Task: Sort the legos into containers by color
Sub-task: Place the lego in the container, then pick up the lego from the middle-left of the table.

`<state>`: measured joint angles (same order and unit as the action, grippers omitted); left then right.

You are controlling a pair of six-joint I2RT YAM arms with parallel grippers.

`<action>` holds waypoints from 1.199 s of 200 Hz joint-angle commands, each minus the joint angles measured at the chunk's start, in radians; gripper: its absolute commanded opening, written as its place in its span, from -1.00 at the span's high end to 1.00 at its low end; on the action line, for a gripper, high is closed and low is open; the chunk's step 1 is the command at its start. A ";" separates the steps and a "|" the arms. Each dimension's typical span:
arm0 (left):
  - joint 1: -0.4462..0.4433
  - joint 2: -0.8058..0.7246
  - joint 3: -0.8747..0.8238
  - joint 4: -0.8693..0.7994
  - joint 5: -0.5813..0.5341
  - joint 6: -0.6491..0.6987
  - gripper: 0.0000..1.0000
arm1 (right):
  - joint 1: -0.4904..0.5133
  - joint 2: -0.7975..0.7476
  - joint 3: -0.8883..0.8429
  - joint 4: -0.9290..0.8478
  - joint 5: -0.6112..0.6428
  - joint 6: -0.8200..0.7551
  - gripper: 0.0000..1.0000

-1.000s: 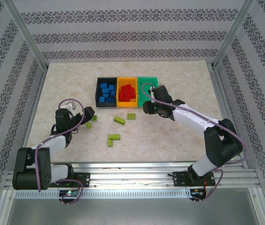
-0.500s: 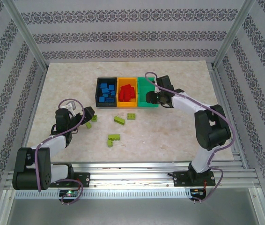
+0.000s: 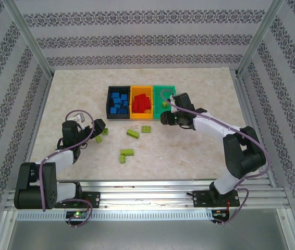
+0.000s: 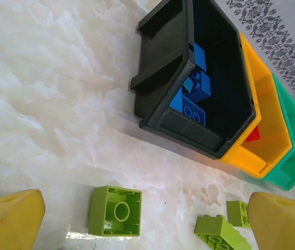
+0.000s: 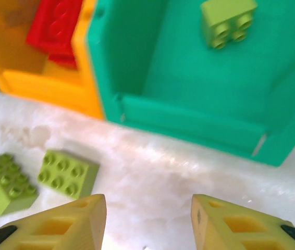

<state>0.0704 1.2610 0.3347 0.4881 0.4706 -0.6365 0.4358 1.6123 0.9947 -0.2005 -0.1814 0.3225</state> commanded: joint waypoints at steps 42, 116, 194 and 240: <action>-0.004 0.006 0.019 -0.008 0.013 0.028 -0.99 | 0.125 -0.068 -0.156 0.148 0.037 -0.076 0.05; -0.032 -0.109 0.108 -0.424 -0.032 0.146 -0.98 | 0.127 -0.119 -0.231 0.225 0.059 -0.056 0.02; -0.233 0.072 0.455 -0.946 -0.324 0.323 -0.83 | 0.126 -0.147 -0.246 0.231 0.065 -0.053 0.01; -0.267 0.286 0.639 -1.103 -0.404 0.367 -0.56 | 0.110 -0.174 -0.261 0.235 0.062 -0.048 0.01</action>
<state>-0.1707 1.4780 0.9108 -0.4568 0.1535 -0.3229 0.5602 1.4811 0.7582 0.0132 -0.1356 0.2810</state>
